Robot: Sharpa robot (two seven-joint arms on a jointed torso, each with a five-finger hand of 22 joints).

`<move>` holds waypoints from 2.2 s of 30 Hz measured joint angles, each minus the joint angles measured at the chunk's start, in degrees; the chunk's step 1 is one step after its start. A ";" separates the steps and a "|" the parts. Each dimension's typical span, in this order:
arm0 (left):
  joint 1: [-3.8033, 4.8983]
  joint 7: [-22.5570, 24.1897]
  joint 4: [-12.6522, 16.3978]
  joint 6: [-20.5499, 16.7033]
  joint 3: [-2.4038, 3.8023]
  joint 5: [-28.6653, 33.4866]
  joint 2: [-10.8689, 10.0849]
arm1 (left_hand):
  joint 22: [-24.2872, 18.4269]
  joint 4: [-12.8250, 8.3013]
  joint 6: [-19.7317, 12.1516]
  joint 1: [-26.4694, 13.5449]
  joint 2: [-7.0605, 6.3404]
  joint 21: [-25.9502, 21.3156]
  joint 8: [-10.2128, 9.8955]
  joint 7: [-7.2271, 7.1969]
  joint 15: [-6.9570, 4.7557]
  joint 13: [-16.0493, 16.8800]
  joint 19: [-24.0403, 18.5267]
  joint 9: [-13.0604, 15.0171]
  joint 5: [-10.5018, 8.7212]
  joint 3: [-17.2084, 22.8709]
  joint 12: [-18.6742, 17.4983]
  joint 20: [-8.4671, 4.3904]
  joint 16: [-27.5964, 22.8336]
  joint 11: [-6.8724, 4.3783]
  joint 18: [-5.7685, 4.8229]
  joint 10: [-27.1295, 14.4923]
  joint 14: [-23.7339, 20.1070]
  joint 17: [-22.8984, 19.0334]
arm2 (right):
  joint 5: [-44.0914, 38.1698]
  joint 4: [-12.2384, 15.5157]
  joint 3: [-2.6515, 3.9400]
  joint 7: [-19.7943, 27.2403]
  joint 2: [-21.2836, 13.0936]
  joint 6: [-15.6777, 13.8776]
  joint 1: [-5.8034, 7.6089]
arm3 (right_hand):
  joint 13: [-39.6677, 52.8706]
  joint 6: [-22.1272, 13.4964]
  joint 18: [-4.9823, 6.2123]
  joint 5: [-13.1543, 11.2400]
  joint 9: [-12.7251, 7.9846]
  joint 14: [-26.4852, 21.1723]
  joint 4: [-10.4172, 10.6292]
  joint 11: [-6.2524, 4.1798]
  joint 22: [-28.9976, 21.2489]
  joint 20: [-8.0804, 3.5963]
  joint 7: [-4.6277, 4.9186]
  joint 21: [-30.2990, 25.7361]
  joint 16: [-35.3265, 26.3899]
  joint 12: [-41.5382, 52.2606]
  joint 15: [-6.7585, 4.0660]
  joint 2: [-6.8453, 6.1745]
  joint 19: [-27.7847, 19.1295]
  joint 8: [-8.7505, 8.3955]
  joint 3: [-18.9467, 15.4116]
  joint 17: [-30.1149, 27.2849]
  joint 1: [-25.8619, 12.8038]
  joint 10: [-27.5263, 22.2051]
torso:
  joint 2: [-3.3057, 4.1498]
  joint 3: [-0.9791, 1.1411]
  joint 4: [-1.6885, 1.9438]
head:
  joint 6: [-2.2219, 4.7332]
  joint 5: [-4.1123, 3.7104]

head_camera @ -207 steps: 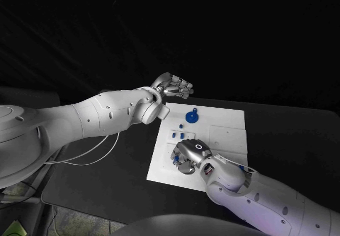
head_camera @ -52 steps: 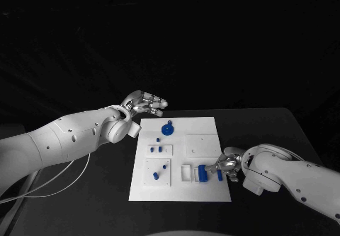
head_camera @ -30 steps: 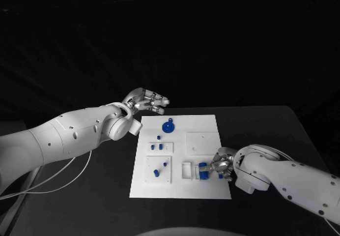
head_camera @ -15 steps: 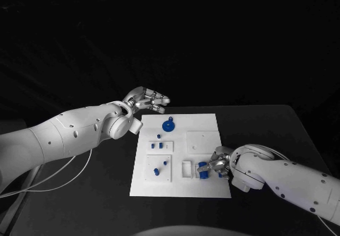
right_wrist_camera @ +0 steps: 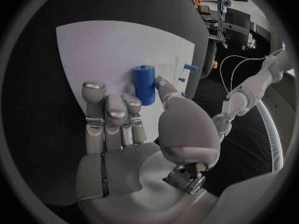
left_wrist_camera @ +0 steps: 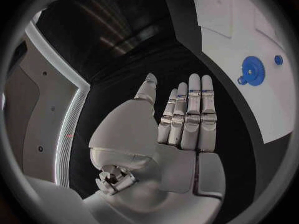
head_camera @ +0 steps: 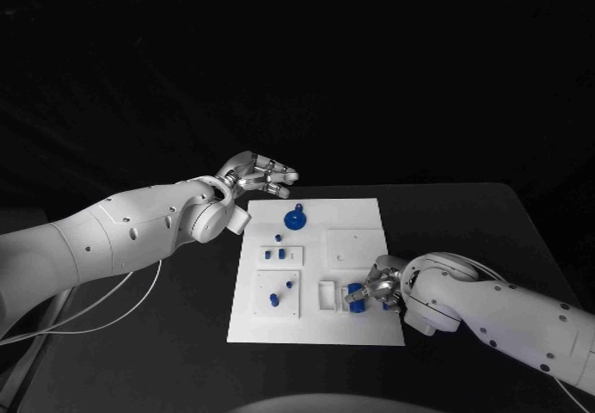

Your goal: Assemble the parts on the task board

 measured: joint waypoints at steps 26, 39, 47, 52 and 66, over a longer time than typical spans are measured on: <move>0.01 -0.87 -0.10 0.36 0.00 -0.06 -0.05 | -0.39 0.49 0.01 -0.22 0.22 0.22 0.00 0.01 0.21 0.00 0.00 0.00 0.00 0.13 0.00 0.00 0.00 0.11 0.00 -0.11 -0.22 0.04 | 4.67 8.15 0.28 0.26 -5.16 -4.95 1.73 | 0.14 3.08 1.38 7.00 -39.16 -0.41 -10.57 -0.91 -0.01 0.11 -0.28 1.47 0.00 0.00 -0.69 4.04 -0.10 -1.07 11.65 0.25 -0.42 -0.28 | 0.00 0.04 -0.03 | 0.11 0.04; 0.01 -1.30 -0.19 0.60 0.00 -0.15 0.06 | -0.57 0.65 -0.20 -0.46 -0.02 0.22 0.00 -0.20 0.21 0.00 0.00 0.00 0.00 -0.02 0.00 0.00 0.00 0.21 0.00 -0.20 -0.22 0.04 | 6.27 8.10 0.49 0.03 -3.33 -4.80 2.07 | 0.08 3.18 1.36 5.86 -39.14 -0.40 -8.86 -0.88 -0.01 0.11 -0.36 1.47 -0.27 0.00 -0.68 4.40 -0.10 -0.57 8.50 0.25 -0.78 -0.25 | 0.04 0.04 0.02 | 0.11 0.23; 0.01 -1.49 -0.23 0.74 0.00 -0.23 0.13 | -0.66 0.81 -0.20 -0.46 -0.02 0.22 0.00 -0.20 0.41 0.00 0.00 -0.01 0.00 0.14 0.00 0.00 0.00 0.00 0.00 -0.41 -0.42 0.04 | 4.66 6.09 -0.16 -0.19 -0.53 -4.62 2.12 | -0.49 4.17 0.42 -1.84 -39.02 -0.39 -1.53 -1.15 -0.01 0.10 -0.72 1.15 -0.27 0.00 -0.67 4.86 -0.10 -0.19 5.16 0.25 -1.49 0.35 | 0.05 0.04 0.03 | 0.09 0.27; 0.01 -1.61 -0.24 0.86 0.00 -0.28 0.18 | -0.75 0.81 -0.40 -0.46 -0.02 0.22 0.00 0.01 0.41 0.00 0.00 0.00 0.00 0.14 0.00 0.00 0.00 0.21 -0.01 -0.61 -0.42 0.04 | 2.88 4.81 -0.58 -0.21 1.06 -4.61 2.10 | -0.58 4.74 0.42 -2.49 -38.68 -0.19 2.25 -1.43 -0.01 -0.12 -1.24 1.15 -0.27 0.00 -0.87 3.67 0.12 -0.19 5.24 0.24 -1.61 0.65 | 0.07 0.04 0.07 | 0.05 0.25; 0.01 -1.92 -0.22 1.22 0.00 -0.41 0.18 | -0.89 0.97 -0.40 -0.46 -0.01 0.22 0.00 0.01 0.41 -0.01 -0.21 0.00 0.00 0.30 0.00 0.21 0.00 0.20 0.00 -0.61 -0.42 0.09 | -2.43 2.93 -1.49 -0.41 3.57 -2.34 2.28 | -1.69 6.43 0.42 -6.71 -38.23 -0.19 7.17 -1.53 -0.01 -0.11 -1.79 1.15 -0.27 -0.68 -0.87 3.08 0.12 0.02 7.45 0.22 -4.51 0.76 | 0.06 0.00 0.01 | -0.07 0.46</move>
